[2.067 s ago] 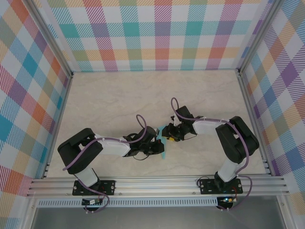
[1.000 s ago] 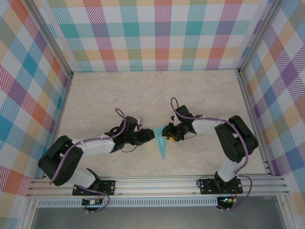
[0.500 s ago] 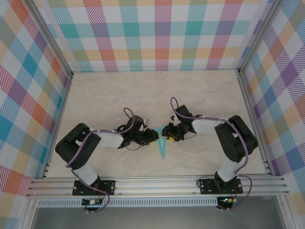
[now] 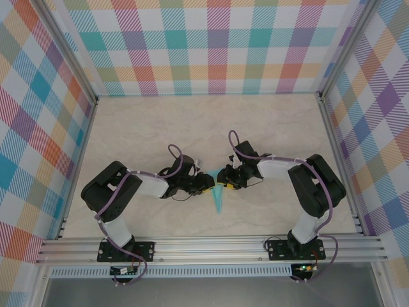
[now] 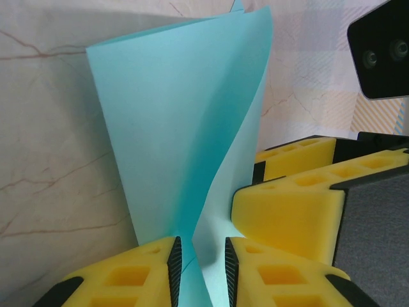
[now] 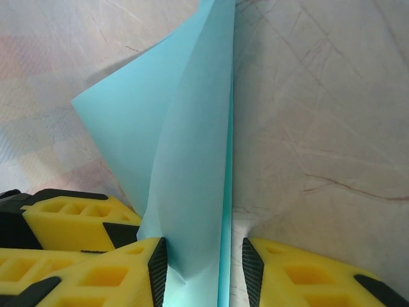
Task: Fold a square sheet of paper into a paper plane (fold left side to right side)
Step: Fold the wing for the fifth time at the center of the table.
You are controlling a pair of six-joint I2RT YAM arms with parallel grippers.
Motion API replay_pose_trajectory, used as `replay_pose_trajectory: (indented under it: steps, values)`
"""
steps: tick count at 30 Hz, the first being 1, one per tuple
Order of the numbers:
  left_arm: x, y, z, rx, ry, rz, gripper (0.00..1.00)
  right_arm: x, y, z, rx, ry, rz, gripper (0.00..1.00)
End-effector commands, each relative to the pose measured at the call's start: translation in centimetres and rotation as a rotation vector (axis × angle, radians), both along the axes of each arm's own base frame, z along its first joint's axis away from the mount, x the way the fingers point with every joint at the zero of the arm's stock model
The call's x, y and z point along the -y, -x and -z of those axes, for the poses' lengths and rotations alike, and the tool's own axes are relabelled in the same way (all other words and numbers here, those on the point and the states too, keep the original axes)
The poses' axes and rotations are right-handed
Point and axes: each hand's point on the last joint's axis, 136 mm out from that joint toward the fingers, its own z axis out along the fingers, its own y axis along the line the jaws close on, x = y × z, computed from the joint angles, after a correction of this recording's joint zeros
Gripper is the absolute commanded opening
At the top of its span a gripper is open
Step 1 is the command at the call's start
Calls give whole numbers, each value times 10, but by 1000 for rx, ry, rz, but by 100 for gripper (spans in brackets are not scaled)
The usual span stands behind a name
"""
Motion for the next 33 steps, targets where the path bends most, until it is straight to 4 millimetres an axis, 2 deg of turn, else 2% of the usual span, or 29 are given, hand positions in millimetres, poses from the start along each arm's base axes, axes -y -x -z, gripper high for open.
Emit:
replay_pose_trajectory:
  steps: [1,5,9,14,22,28,33]
  values:
    - [6,-8,-7,13,47,0,26,7,9,16,-43,57,-14,39]
    - [7,-8,-7,13,50,0,22,6,10,16,-45,56,-15,39]
    - [4,-7,-4,11,31,-9,12,6,9,14,-38,49,-13,39]
    - [-3,-4,2,7,0,-18,5,3,0,-4,11,7,1,41]
    - [-11,-3,9,8,-40,-39,1,9,-18,-36,96,-42,48,47]
    - [-15,-2,8,13,-52,-45,0,2,-27,-41,106,-67,52,56]
    - [-16,0,7,17,-56,-40,0,-7,-31,-38,87,-105,49,59]
